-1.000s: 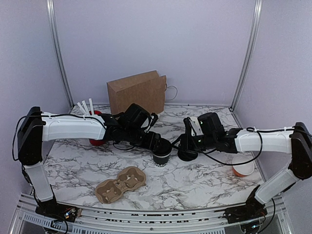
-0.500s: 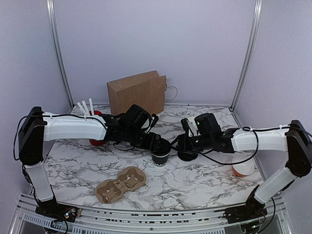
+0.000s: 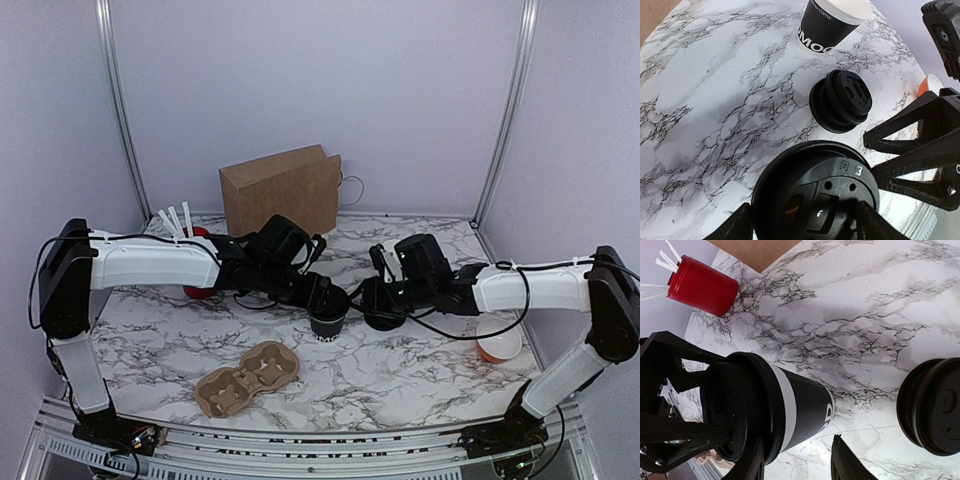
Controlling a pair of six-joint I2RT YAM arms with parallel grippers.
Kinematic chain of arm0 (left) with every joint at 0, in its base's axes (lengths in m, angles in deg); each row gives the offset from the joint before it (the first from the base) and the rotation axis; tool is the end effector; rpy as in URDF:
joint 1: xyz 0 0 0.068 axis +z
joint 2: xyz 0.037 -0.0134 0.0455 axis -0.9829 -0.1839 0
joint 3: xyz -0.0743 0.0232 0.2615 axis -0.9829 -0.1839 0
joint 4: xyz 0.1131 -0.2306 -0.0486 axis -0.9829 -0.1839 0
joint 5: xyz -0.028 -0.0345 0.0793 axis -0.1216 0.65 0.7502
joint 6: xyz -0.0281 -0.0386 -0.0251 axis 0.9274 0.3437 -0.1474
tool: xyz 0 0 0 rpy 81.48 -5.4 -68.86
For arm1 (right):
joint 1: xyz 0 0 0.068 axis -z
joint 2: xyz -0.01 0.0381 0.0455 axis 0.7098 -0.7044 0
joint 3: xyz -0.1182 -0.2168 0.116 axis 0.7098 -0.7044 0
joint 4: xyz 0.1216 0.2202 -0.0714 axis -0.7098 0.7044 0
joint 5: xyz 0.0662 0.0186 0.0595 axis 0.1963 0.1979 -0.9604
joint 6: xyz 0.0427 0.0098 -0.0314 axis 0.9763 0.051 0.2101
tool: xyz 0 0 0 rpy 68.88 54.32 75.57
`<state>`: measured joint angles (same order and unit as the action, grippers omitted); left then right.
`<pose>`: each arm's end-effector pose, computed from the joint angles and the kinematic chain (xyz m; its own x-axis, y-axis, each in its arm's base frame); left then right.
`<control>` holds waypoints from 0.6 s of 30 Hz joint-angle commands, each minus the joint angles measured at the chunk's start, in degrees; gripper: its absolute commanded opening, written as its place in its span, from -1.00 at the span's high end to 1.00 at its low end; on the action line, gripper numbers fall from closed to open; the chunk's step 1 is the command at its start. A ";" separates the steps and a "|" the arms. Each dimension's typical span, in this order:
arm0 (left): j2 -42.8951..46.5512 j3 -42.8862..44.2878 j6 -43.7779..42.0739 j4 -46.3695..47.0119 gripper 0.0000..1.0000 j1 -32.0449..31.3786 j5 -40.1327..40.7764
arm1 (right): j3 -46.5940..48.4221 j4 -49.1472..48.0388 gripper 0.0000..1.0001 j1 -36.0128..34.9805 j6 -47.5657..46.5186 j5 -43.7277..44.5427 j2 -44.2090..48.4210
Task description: Pack the takeout coffee
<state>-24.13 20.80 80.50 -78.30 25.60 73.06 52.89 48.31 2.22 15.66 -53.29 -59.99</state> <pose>0.2469 -0.3415 0.2334 -0.7068 0.2330 -0.6680 0.5884 0.7177 -0.3723 0.2270 0.2220 0.2073 -0.8525 0.0403 -0.5212 -0.3249 0.7403 0.5886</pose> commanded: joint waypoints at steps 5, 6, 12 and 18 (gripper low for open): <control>-1.53 1.29 0.51 -0.70 -0.40 -0.33 -0.01 | 1.77 5.28 0.14 -2.69 -0.26 2.54 -2.73; -1.64 1.62 0.56 -0.85 -0.40 -0.33 -0.43 | 1.87 5.36 0.14 -2.70 -0.27 2.73 -2.70; -2.24 3.04 0.55 -1.65 -0.40 -0.34 -0.36 | 1.00 5.14 0.14 -2.69 1.11 3.30 -1.49; -2.44 2.65 1.01 -1.75 -0.39 -0.34 -0.68 | 0.67 5.63 0.14 -2.87 1.64 3.18 -1.15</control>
<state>-25.09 22.46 81.18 -79.37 25.62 73.13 53.89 50.04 0.69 16.67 -50.12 -60.66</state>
